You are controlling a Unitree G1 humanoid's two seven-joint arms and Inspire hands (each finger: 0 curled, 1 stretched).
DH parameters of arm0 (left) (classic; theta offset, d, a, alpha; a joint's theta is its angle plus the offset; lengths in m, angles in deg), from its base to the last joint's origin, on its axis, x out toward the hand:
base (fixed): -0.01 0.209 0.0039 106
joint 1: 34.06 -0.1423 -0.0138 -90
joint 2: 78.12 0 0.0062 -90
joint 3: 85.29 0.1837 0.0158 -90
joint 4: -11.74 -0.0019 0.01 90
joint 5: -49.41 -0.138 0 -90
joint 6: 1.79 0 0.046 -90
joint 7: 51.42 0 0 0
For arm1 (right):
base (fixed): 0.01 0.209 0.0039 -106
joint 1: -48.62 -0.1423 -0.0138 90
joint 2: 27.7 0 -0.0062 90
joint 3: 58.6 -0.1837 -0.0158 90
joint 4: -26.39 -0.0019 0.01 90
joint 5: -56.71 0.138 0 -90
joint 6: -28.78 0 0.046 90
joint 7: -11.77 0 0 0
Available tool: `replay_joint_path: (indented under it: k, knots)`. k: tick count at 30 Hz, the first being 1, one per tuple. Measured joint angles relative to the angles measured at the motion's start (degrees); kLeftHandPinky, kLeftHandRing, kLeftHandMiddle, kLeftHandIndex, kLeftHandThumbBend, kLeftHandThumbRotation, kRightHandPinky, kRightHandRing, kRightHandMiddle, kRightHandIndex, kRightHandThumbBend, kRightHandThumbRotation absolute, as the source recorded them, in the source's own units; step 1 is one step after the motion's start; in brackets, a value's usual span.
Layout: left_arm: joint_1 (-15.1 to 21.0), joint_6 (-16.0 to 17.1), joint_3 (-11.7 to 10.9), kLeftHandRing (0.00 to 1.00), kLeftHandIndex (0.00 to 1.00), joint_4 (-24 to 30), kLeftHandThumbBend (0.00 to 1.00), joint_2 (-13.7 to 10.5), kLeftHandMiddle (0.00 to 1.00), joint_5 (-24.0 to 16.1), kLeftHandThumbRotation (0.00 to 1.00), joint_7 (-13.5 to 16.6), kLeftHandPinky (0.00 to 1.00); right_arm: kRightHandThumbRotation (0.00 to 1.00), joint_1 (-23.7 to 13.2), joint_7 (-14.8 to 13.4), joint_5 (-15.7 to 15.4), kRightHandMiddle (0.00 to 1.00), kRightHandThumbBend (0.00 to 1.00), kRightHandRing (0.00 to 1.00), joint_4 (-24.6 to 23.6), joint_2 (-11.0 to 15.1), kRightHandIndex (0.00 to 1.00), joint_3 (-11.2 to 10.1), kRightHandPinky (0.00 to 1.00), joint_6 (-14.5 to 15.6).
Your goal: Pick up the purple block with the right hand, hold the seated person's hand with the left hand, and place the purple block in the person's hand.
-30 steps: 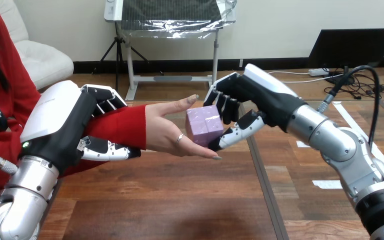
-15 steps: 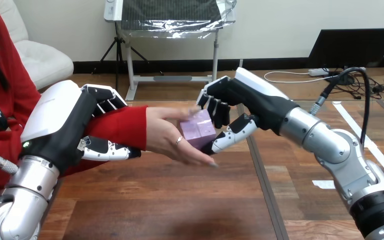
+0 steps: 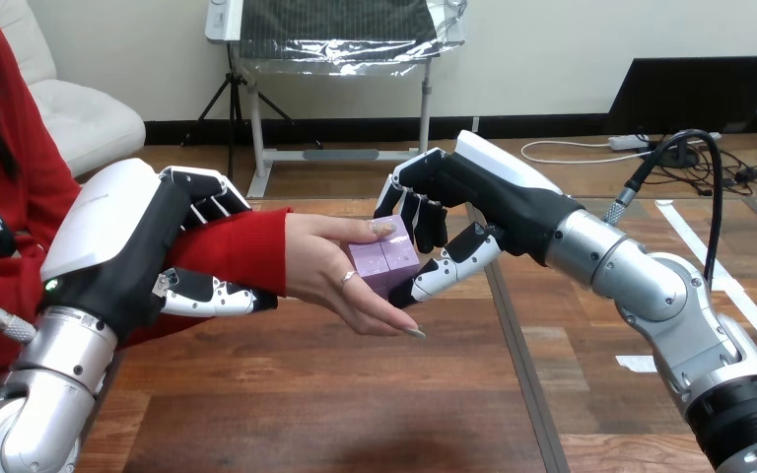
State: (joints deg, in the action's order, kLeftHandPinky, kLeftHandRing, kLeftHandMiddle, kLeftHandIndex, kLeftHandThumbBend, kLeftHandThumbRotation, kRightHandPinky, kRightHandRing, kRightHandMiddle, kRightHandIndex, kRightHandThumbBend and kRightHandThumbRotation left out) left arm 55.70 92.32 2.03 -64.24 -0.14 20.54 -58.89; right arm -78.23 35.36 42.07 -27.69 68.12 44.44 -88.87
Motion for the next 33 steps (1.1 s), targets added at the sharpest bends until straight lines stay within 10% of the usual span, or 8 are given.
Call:
replay_joint_path:
  k: [33]
  knots:
    - [0.0, -0.11, 0.0, 0.43, 0.46, 0.0, 0.84, 0.38, 0.47, -0.69, 0.0, 0.0, 0.38, 0.0, 0.01, 0.47, 0.62, 0.46, 0.73, 0.42, -0.17, -0.21, 0.47, 0.0, 0.36, 1.31]
